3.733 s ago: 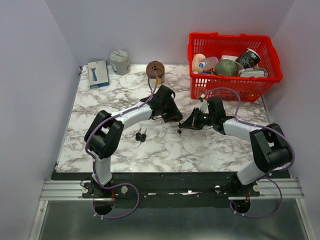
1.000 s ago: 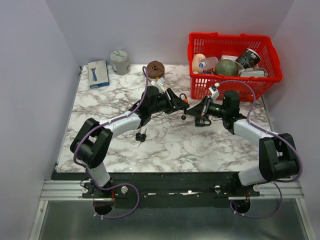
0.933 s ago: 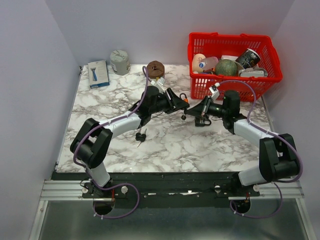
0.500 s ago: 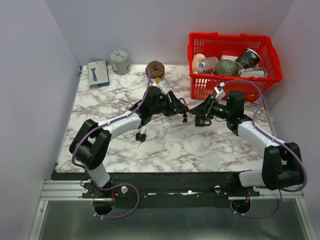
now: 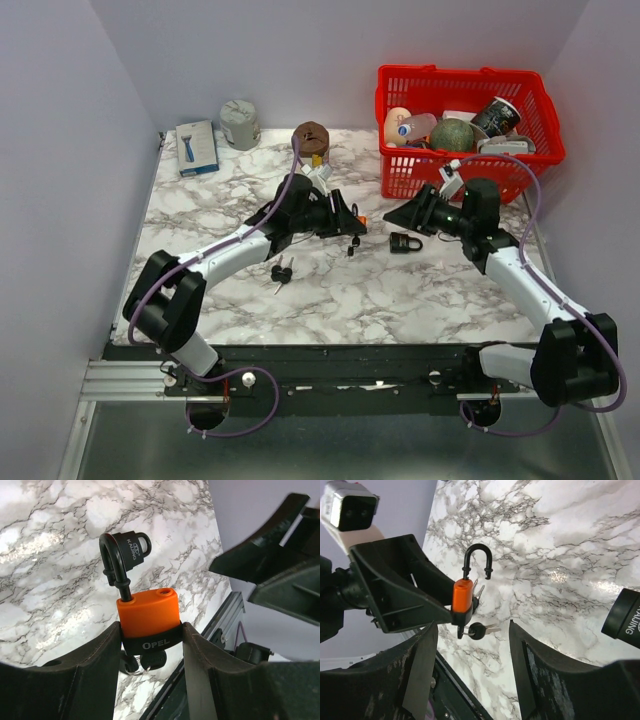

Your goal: Unlock with the key

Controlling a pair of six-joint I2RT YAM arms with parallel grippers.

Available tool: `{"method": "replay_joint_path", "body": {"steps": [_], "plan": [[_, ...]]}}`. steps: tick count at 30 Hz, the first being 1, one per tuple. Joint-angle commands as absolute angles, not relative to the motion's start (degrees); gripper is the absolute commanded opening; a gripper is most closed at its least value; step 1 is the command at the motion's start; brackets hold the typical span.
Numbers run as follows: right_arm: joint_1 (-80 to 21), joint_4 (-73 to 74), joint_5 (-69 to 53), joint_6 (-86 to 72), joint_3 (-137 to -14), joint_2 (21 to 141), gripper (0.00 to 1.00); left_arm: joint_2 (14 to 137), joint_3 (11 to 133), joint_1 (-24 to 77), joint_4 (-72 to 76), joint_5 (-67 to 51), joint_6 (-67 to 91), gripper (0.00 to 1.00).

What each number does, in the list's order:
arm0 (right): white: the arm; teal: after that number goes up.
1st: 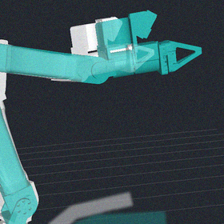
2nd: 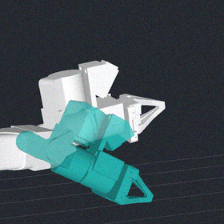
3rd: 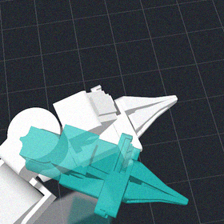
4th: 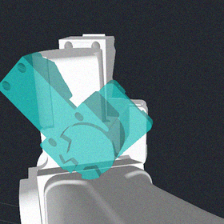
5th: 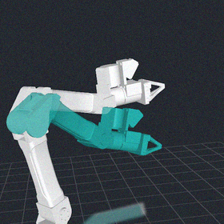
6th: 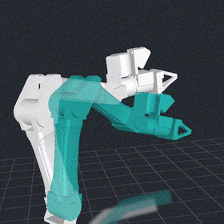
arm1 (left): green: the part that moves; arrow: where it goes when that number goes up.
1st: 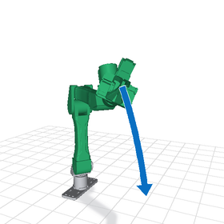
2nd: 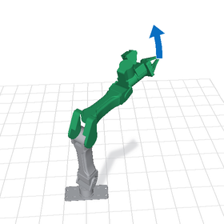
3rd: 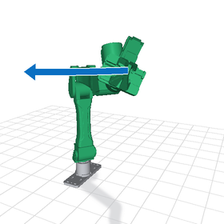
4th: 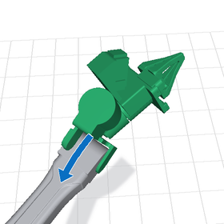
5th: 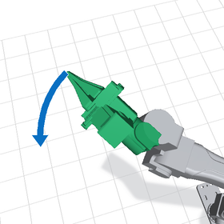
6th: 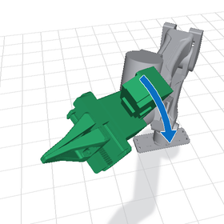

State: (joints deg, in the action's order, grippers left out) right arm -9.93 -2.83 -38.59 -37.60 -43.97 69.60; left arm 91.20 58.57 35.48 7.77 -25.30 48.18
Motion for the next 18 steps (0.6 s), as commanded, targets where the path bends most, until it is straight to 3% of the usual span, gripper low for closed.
{"method": "replay_joint_path", "body": {"steps": [1, 18], "plan": [[-12.73, -0.35, -37.18, -37.18, -48.07, 71.8, 0.66, 87.37, 57.92, 35.42, 10.02, -28.21, 42.37, 0.0], [-20.92, -0.7, -32.61, -39.11, -53.52, 79.01, 0.59, 84.11, 55.9, 37.53, 7.82, -25.67, 39.46, 0.0]]}}
